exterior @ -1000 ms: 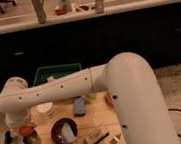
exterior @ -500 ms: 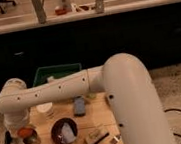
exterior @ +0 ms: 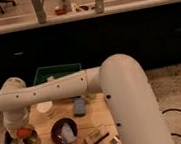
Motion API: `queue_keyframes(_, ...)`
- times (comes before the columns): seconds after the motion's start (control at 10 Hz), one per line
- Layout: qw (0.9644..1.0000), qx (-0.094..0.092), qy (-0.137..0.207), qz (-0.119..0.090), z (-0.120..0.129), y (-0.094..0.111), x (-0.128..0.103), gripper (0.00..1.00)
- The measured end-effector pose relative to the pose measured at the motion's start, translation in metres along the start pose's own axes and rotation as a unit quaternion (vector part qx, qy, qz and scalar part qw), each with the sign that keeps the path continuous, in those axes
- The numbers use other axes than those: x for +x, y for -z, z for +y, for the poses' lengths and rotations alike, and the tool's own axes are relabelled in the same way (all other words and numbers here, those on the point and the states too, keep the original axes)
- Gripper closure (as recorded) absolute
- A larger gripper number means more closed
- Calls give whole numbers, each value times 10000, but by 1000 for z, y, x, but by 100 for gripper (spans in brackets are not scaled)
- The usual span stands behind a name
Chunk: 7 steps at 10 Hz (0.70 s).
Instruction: Place apple in metal cup
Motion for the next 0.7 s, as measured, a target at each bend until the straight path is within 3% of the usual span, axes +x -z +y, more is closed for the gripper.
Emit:
queue_keyframes(0.2, 10000, -12, -71, 67, 1, 2, 0, 23)
queue_keyframes(0.3, 9999, -23, -91, 87, 1, 2, 0, 20)
queue_keyframes(0.7, 9999, -33, -73, 95, 0, 3, -2, 20)
